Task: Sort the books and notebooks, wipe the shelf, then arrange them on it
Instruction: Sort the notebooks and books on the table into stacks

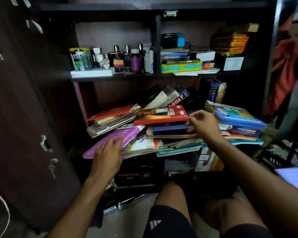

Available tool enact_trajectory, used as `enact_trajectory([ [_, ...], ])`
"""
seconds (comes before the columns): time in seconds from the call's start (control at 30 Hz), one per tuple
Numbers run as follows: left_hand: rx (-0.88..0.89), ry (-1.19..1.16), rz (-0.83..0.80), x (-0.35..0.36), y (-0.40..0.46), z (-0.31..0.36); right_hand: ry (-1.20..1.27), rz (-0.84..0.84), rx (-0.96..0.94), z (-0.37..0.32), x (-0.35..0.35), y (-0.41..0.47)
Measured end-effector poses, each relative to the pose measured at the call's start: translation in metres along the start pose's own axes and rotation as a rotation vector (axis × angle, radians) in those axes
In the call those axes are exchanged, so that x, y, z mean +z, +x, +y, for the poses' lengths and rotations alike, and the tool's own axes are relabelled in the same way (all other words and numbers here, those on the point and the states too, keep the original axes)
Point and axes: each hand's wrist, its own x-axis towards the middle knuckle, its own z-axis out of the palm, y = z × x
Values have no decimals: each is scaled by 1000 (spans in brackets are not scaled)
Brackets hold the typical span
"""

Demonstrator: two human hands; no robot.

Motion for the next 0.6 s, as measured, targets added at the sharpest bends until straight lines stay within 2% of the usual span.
enact_trajectory([
  [0.1, -75, -110, 74, -23, -9, -4, -283, 26, -175, 7, -3, -2],
  [0.2, -167, -244, 192, -37, -21, -11, -486, 37, -273, 14, -1, -3],
  [0.27, -174, -281, 221, -41, -25, -11, -700, 61, -376, 16, 5, -4],
  [0.3, -167, -287, 228, -42, -25, -10, -810, 34, -434, 14, 8, -4],
  [0.37, -155, -290, 262, -45, -25, -1, -985, -121, -488, 10, 12, 0],
  [0.47, -61, -255, 363, -50, -19, 16, -1117, -293, -422, 15, 15, 12],
  [0.57, 139, -159, 435, -56, 3, 35, -1165, -296, -400, 24, 15, 18],
  [0.6, 180, -148, 416, -55, 19, 40, -1172, -264, -416, 25, 14, 19],
])
